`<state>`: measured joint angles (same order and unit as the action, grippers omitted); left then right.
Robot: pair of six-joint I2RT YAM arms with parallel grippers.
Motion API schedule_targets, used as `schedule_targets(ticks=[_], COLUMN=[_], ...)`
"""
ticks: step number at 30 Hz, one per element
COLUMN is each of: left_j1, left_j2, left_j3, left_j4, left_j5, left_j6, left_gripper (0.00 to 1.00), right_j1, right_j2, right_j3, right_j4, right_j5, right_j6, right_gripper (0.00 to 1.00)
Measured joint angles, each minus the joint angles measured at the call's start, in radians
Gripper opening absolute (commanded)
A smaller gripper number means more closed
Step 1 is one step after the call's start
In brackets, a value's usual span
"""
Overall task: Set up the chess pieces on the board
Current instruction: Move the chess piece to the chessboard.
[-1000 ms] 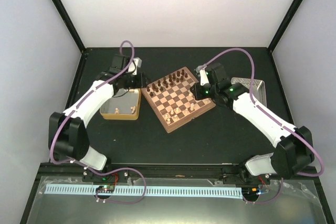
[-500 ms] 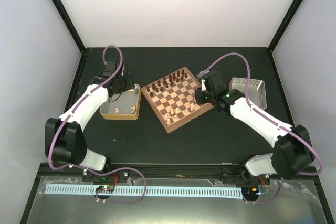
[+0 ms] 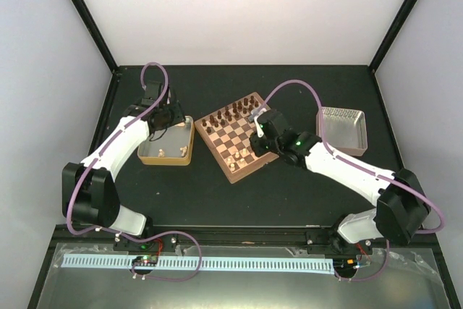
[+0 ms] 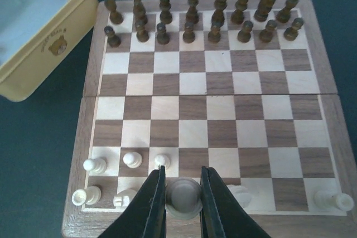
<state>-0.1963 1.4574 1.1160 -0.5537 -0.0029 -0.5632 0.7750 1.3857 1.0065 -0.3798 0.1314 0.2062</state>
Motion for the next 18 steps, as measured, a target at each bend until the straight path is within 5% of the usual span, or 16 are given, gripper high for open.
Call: schedule_targets(ticks=[18], left_j1=[0.007], left_j2=[0.002], left_j3=[-0.013], left_j4=[-0.001], left_j5=[0.012], left_j6=[0.001], left_gripper=[0.51], right_j1=[0.041], right_j2=[0.051], right_j3=[-0.022], right_j4=[0.003], right_j5=[0.151], right_j6=[0.065], right_gripper=[0.05])
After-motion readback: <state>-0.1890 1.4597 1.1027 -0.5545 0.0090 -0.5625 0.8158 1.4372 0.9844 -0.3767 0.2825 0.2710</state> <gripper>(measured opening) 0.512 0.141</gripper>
